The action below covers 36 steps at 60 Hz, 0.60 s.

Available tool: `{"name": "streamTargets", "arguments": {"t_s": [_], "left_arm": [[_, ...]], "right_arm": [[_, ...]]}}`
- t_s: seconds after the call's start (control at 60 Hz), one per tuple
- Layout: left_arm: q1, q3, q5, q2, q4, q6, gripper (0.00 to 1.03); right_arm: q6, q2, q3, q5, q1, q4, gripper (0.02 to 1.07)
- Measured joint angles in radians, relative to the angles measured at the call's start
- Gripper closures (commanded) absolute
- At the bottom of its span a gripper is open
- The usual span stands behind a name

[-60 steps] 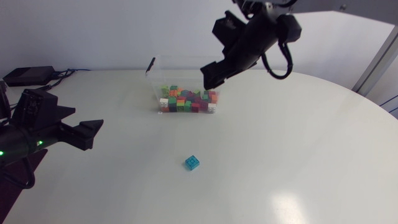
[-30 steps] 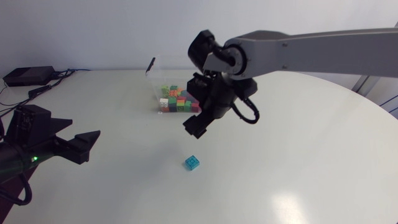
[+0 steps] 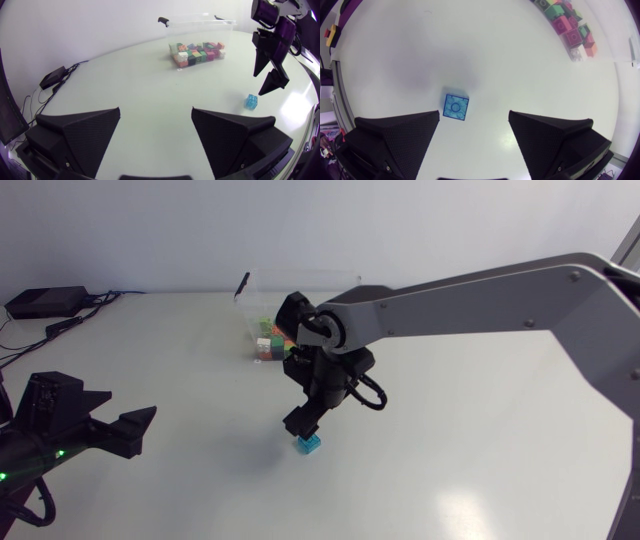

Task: Place the duplo bricks in the container

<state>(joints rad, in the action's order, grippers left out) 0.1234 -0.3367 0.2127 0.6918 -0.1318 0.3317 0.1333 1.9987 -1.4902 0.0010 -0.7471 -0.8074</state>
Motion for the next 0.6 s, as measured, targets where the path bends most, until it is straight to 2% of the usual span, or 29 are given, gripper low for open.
{"name": "streamTargets", "arguments": {"t_s": [0.6], "left_arm": [[0.015, 0.147, 0.000, -0.122, 0.138, -0.039, 0.04]], "right_arm": [[-0.007, 0.117, -0.051, 0.000, -0.018, -0.001, 0.12]]}}
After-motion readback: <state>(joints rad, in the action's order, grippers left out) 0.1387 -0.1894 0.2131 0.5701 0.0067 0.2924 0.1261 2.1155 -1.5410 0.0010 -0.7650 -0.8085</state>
